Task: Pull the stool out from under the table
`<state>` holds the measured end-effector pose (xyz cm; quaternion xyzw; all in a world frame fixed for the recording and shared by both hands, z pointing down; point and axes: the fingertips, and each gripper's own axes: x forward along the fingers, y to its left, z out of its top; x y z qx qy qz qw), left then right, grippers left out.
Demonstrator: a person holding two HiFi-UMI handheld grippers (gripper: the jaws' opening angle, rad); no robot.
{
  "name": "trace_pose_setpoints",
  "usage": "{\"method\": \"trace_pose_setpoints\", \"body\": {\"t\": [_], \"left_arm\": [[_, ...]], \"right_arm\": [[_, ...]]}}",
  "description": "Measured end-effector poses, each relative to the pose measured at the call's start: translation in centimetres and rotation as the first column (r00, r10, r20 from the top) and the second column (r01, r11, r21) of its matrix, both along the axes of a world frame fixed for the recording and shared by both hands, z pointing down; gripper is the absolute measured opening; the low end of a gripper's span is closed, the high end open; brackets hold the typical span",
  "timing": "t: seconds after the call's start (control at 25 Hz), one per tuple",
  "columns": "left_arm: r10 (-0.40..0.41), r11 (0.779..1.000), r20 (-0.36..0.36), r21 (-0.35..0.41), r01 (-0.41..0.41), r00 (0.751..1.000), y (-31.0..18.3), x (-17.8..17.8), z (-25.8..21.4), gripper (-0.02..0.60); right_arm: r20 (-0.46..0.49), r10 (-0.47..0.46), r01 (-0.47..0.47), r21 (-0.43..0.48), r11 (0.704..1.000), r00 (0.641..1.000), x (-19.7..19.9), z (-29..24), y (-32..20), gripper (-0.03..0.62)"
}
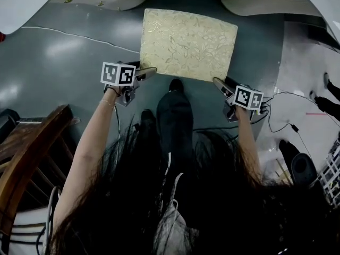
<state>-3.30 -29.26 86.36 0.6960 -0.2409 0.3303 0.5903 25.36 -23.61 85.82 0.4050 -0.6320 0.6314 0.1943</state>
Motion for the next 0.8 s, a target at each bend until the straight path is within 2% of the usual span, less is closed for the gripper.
{"method": "trace_pose_setpoints", "body": {"t": [0.4,0.56,0.8], "left_arm": [[0.016,0.999,0.023,-0.039,-0.016,1.0,0.2,-0.1,0.0,0.362],[0.014,1.0,0.025,-0.023,-0.014,1.0,0.3,0.3,0.0,0.364],[-0.046,0.999,0.115,0.023,0.044,0.992,0.5,-1.5,-0.6,0.365]], "right_arm": [[-0.036,-0.016,0.015,-0.027,1.0,0.999,0.5,0.0,-0.4,0.291],[-0.053,0.0,-0.001,-0.016,1.0,0.999,0.6,-0.1,-0.5,0.291],[-0.139,0.078,-0.078,0.007,0.997,0.987,0.8,-0.4,0.5,0.291]]}}
